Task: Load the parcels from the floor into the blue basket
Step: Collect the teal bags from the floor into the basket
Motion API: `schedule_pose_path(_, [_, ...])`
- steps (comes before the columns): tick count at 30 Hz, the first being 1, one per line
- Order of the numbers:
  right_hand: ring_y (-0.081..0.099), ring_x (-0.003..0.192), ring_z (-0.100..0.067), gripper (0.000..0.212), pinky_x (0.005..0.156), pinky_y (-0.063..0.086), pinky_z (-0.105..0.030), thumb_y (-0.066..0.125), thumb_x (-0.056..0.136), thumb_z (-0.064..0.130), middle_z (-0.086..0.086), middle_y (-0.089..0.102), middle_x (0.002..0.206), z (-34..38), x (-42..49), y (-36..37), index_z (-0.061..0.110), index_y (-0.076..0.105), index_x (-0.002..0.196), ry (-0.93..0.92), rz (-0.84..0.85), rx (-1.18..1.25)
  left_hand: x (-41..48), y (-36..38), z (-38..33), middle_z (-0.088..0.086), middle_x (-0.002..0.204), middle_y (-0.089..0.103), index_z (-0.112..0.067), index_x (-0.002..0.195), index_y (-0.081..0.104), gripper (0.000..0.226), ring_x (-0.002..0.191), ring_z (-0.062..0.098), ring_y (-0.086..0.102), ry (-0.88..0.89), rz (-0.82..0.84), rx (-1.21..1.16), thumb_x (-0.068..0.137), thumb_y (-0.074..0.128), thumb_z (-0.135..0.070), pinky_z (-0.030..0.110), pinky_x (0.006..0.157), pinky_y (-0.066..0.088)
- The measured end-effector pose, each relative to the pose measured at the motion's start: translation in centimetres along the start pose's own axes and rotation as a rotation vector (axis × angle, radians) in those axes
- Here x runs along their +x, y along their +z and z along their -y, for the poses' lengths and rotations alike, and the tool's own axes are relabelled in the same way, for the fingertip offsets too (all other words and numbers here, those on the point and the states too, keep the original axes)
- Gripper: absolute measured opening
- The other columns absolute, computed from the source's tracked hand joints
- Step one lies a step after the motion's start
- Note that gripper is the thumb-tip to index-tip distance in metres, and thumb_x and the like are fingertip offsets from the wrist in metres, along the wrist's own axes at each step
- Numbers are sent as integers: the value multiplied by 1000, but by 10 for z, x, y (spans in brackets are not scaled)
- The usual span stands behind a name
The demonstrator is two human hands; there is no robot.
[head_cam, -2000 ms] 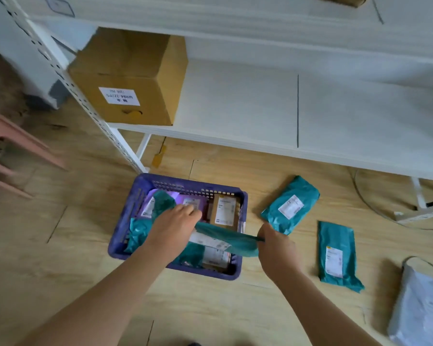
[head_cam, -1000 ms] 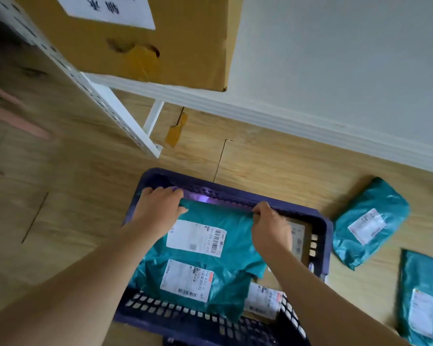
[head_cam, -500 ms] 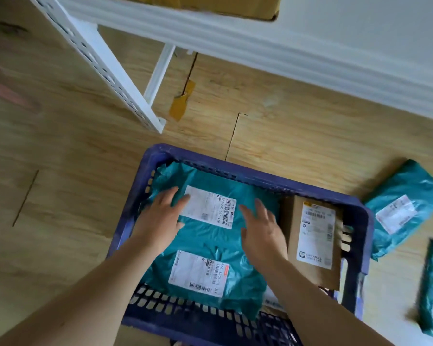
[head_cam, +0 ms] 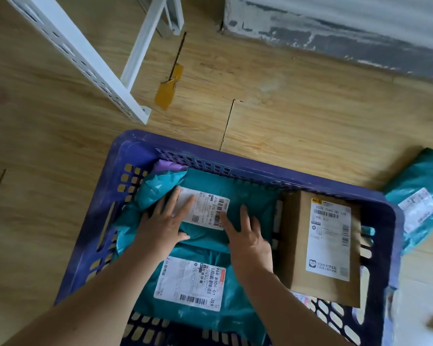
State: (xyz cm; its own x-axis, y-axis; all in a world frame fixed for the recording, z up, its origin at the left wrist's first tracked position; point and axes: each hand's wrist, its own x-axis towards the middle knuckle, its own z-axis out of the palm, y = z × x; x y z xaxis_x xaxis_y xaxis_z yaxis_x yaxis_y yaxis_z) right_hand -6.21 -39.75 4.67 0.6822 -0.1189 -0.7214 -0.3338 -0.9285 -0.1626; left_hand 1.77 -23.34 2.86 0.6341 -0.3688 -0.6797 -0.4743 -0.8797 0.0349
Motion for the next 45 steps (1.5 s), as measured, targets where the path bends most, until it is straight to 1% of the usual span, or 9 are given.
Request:
schedule_pose_path(5, [13,140,-31,79,87,49,-36,47,94,4,-5,-8,155,1,6,-1,44,3,146,-3,-1,7,9,-7,-1,-5,155,-23,-39,146,-16,104,146,22,-1,-57,25,-48,80,64,-51,47,111,30])
schedule_pose_path(8, [22,136,-29,81,85,49,-36,50,92,4,-5,-5,155,0,1,-13,44,6,146,10,38,38,4,-27,-3,-1,154,-27,-33,148,-14,115,146,24,-9,-128,18,-48,73,71,-53,48,110,30])
schedule_pose_path(11, [28,134,-29,80,85,49,-34,51,91,5,-7,-1,157,-8,-18,-26,40,7,147,6,-5,89,-10,-50,-5,0,156,-20,-30,149,-8,113,146,24,-5,-115,-1,-55,73,71,-53,44,109,32])
schedule_pose_path(16, [27,136,-25,72,91,48,-34,48,92,10,-3,5,157,-24,-66,-61,34,10,149,-21,-116,168,-44,-92,-24,1,158,6,-24,151,9,90,144,22,15,3,-77,-44,83,62,-50,37,109,32])
schedule_pose_path(22, [25,139,-24,64,95,45,-36,46,95,20,0,8,156,-50,-128,-121,31,13,148,-8,-224,237,-91,-149,-76,-1,155,14,-23,147,24,69,141,19,22,143,-101,-98,90,54,-47,36,109,31])
schedule_pose_path(25, [27,138,-23,62,93,46,-37,47,93,20,2,17,154,-70,-158,-145,33,19,146,32,-312,271,-112,-179,-107,-1,153,21,-22,143,33,60,138,19,29,225,-128,-136,91,54,-43,35,108,32])
schedule_pose_path(31, [39,126,-17,61,95,40,-29,49,88,15,7,34,143,-106,-229,-167,34,28,142,142,-400,419,-158,-227,-169,-5,147,30,-22,138,42,49,131,15,38,397,-172,-148,92,55,-34,32,104,37])
schedule_pose_path(35, [36,131,-15,55,100,38,-28,47,93,21,7,33,145,-132,-284,-177,33,27,143,202,-466,479,-186,-246,-206,-5,147,30,-21,136,44,47,130,15,39,501,-158,-64,92,54,-32,31,103,39])
schedule_pose_path(45, [41,127,-18,55,99,35,-28,51,92,23,5,39,143,-222,-420,-186,29,31,143,383,-655,566,-271,-288,-346,-7,142,35,-23,135,44,44,127,16,40,726,-199,51,93,52,-32,34,100,40])
